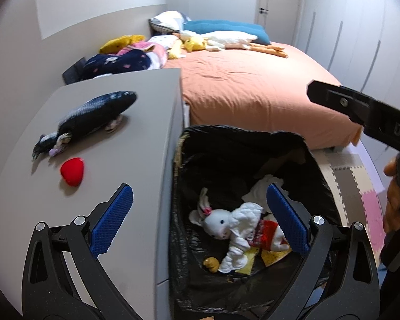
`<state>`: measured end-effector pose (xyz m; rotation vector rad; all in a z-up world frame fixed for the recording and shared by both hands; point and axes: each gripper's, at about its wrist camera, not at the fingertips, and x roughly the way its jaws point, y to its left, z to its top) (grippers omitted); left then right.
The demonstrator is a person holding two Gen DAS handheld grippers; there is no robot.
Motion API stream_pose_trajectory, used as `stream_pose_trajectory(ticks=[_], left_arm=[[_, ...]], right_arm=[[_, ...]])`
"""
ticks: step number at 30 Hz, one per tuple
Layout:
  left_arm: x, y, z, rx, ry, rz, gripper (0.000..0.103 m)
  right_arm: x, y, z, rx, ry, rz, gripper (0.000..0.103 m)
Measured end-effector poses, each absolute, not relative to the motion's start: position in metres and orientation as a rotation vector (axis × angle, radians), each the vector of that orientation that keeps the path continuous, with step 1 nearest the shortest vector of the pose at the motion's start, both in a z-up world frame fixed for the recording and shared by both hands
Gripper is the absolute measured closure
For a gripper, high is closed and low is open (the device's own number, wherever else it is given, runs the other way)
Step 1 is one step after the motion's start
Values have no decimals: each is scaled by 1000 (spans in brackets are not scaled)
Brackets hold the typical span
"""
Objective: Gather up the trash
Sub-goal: 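Move both tools back over the desk toward the red heart plush, then grasp the red heart plush with the left tool while the right tool grasps the rope toy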
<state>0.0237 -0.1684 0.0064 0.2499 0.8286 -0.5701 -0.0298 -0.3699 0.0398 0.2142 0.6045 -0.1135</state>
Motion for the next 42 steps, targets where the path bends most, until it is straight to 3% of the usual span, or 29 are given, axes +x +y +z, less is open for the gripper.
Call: stream_pose_trajectory(ticks=[19,29,42], left_arm=[[79,-105,-10,164,879,-361,6],[121,-66,-26,80,920,-239,28],[155,-53,-43,64,942,-208,34]], right_arm=[[32,-320,18,190,662,28,25],[70,-299,0,181,693,136,25],[128,-262,-25,143,759,235,25]])
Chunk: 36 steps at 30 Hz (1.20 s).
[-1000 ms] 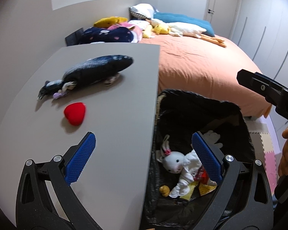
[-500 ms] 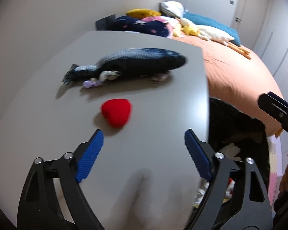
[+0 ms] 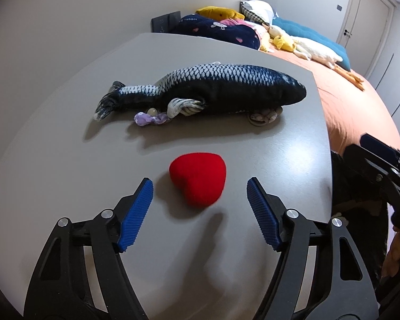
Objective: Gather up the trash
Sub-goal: 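Grasp the red heart plush with the left tool while the right tool grasps the rope toy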
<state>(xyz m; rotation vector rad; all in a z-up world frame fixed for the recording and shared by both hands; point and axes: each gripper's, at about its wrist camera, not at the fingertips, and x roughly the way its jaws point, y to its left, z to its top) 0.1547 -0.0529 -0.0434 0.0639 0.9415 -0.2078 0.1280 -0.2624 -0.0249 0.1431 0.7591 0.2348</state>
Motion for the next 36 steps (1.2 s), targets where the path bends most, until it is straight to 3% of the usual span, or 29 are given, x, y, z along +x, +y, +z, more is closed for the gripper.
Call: stream_pose_trajectory(ticks=[6,9,24,26,29,36], left_arm=[[168,-54,-48,70,948,-234,48],[174,-51,-52,68,964,-240,55],[178,-43,-53,67,958,-262,55],[178,-41,-52,57,958,-264,55],[178,-40,-52,56,954,-263,56],[174,-36,-42,37,926,-249,56]], right_arm=[[159,-248,-31,138,792,274,26],[177,-238,-36,119,824,293,34],[226,-210,-60,31,888,256,56],[228,-209,-61,23,887,259,73],[225,-209,-59,21,880,260,82],[207,-216,-52,37,887,293,83]])
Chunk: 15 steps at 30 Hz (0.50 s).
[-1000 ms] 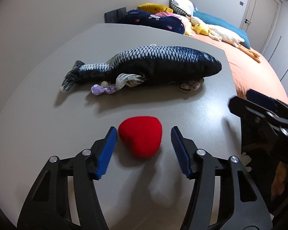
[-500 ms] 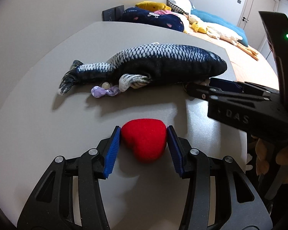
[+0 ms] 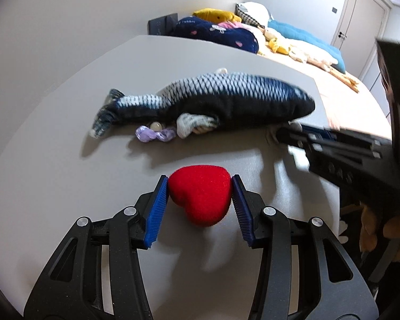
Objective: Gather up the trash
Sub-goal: 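Grasp the red heart plush with the left tool while the right tool grasps the rope toy, then carry the heart plush and rope toy over the bin with both tools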
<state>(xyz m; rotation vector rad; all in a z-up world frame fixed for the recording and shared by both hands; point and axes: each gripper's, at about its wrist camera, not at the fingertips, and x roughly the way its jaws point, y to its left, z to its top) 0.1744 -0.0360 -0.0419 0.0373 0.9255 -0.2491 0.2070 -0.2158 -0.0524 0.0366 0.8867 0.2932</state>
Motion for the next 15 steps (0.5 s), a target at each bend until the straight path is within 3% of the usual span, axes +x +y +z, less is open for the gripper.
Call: stream_pose_trajectory(ticks=[15], left_arm=[[137,-46,-13,21,879,-276,56]], right_arm=[[141,-236,-14,90,824,285,83]])
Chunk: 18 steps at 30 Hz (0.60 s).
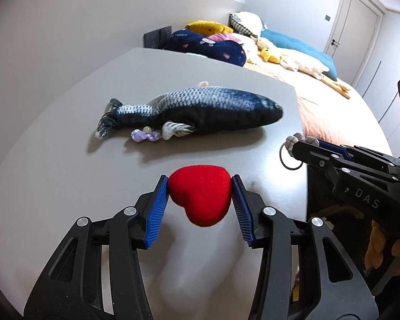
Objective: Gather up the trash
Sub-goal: 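Carry the heart plush and rope toy over the bin with both tools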
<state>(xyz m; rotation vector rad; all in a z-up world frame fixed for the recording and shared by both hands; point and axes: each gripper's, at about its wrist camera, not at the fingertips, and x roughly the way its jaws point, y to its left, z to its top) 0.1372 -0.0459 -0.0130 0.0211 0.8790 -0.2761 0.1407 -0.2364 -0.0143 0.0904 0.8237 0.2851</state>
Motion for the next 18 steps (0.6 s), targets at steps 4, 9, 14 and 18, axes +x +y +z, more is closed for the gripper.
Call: stream_pose_trajectory(ticks=[4,9,14,18], left_arm=[[125,-51,-7,11,876,-285,56],[112,-59,-2,18,868,-300,56],[96,-67,4,25,858,-314,56],[86,-72,7,25,852,-326,56]], right_arm=[[124,-244,-7,103,811,277,83],[105,-253,1,108,793,266,83],[85,-261,7,117,777,258,83],[69,-267,10,120,764,252,83]])
